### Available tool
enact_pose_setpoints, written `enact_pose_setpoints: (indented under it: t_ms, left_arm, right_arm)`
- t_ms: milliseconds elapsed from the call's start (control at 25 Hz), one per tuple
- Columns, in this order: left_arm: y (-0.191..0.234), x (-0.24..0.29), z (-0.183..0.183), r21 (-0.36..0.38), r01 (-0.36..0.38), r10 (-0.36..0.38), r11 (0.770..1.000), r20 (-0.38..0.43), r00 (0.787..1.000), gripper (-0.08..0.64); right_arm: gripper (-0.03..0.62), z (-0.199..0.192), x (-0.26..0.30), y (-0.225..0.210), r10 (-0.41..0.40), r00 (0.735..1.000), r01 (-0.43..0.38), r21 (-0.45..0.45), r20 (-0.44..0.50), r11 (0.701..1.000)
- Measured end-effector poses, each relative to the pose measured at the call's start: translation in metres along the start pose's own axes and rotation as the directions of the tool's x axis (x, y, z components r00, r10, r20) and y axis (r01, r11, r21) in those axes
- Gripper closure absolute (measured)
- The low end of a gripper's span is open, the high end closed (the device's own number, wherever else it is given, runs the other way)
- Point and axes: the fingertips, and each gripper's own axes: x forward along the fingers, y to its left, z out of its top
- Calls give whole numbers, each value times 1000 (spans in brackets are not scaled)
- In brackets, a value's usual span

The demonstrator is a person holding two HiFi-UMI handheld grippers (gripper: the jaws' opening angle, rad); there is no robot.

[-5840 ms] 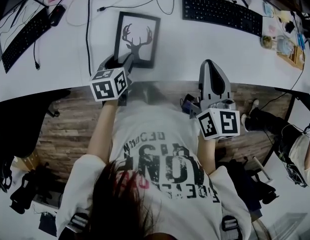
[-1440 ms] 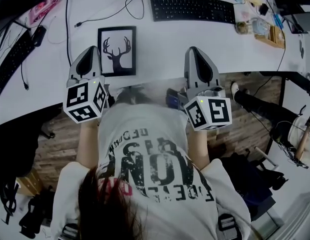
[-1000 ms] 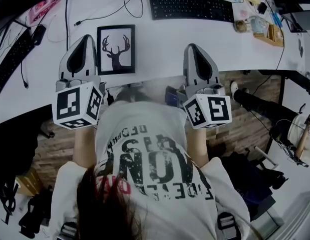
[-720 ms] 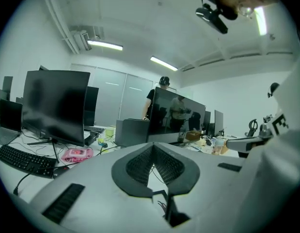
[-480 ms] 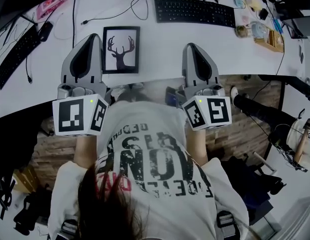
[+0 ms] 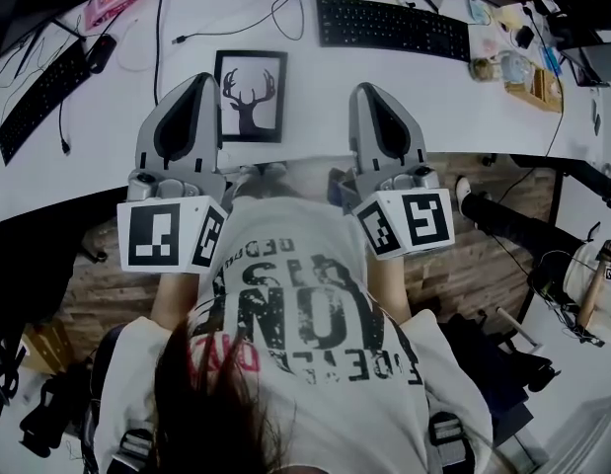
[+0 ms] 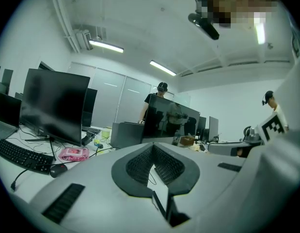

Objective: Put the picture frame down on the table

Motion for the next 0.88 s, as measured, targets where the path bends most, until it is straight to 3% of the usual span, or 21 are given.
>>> enact_pose_setpoints:
  t_ms: [480,880]
  left_arm:
    - [3,7,-2,-15,13,-13,1000,-8,1000,558]
    - [2,16,-5,-29,30,-31,999,-17,999,558]
  right_arm:
    - [591,5,16,20,56,998,-56,-5,-10,998]
    - [591,4,23,12,45,999,-45,-11,-16,999]
